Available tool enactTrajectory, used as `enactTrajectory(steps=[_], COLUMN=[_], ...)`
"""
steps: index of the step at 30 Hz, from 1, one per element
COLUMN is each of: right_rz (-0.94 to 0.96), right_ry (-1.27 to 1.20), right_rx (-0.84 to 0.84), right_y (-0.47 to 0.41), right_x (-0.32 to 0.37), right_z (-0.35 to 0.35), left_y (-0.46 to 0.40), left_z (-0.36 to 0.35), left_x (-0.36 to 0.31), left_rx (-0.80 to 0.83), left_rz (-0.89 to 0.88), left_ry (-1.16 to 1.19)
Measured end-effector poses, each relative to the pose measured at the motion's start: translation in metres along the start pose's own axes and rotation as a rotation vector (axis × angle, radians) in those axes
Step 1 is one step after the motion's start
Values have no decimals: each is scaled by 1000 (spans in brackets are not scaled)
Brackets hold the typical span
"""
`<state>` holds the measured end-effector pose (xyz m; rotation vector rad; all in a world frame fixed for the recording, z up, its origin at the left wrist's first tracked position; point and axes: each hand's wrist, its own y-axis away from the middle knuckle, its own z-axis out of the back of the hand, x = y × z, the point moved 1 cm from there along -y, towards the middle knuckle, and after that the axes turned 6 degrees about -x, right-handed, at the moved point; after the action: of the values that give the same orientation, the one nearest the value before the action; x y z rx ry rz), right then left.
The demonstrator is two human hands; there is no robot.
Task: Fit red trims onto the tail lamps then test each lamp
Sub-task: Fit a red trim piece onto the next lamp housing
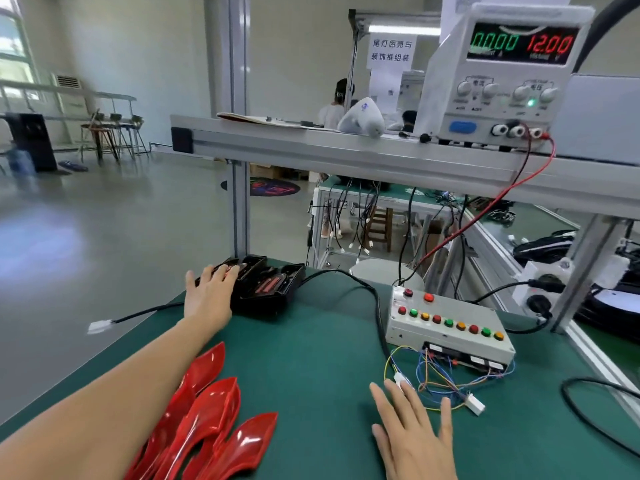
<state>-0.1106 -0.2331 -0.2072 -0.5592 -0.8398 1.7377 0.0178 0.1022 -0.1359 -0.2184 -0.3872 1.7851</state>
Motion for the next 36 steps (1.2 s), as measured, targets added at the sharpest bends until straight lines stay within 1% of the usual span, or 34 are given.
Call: enactTrajectory(steps=[7, 18, 24, 28, 33, 36], right_rz=[2, 10, 21, 19, 21, 22], right_ry=[5, 14, 24, 38, 67, 31], right_rx=[-41, -17, -10, -1, 8, 34], right_y=[-3, -4, -3, -4, -5, -5], right_x=[2, 5, 4, 5, 2, 2], right_z=[1, 6, 7, 7, 7, 8], left_y=[-15, -23, -27, -28, -28, -26], left_z=[-13, -6, -11, -19, -24, -21], left_x=[9, 13, 19, 18, 13, 14], left_rx=[-73, -153, -151, -120, -147, -181], left_rz=[-75, -179, -220, -238, -239, -223], left_ry=[4, -148, -26, -9, 18, 50])
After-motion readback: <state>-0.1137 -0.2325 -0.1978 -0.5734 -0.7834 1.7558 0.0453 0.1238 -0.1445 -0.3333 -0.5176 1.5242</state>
